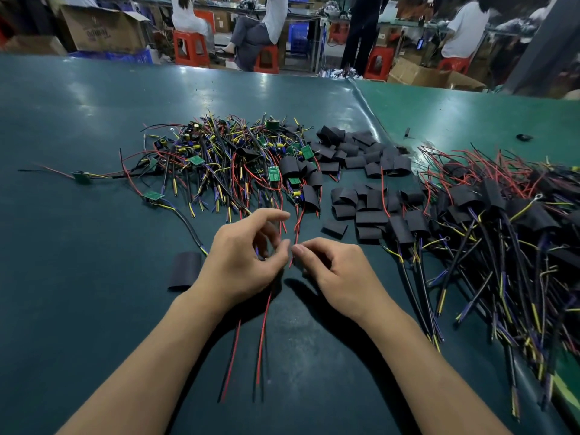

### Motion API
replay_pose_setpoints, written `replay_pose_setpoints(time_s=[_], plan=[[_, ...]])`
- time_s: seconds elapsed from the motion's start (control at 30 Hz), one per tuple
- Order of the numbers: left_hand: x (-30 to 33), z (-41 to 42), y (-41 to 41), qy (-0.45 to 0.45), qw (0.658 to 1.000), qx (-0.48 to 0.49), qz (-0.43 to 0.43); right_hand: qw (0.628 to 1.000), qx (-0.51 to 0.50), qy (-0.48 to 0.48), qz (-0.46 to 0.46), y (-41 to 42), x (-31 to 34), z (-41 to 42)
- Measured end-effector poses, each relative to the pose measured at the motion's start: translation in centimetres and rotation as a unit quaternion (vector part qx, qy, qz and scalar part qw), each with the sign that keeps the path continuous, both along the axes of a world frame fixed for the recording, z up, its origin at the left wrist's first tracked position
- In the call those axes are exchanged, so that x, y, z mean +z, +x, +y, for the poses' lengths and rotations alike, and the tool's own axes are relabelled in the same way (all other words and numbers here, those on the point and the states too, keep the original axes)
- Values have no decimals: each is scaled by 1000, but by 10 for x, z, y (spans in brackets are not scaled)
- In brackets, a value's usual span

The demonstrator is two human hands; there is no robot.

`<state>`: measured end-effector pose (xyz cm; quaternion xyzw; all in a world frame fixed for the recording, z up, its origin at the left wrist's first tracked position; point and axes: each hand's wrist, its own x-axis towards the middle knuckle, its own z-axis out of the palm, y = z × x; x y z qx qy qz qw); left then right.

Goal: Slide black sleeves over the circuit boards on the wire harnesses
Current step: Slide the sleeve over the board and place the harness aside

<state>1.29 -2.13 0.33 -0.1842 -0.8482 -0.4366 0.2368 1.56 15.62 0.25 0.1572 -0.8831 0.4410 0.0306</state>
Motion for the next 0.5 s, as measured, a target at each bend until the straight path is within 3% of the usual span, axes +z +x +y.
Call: replay_pose_setpoints(time_s=[0.13,0.23,0.3,0.37,0.43,0.5], plan=[[-3,12,4,74,994,-77,-22,997,27,-68,-38,1,-1,0],[-4,11,0,130,987,-64,-63,995,51,-62,-57,1,-3,-1],[-4,8,-3,244,962,-79,-99,998,58,12,-23,3,-4,-1],[-2,8,-5,325,933,-105,-114,985,61,155,52,6,-3,-5],[-1,9,-5,354,920,-123,-118,957,73,257,114,8,-2,-11],[-1,10,-5,346,924,-126,-107,951,75,270,131,8,-1,-14]])
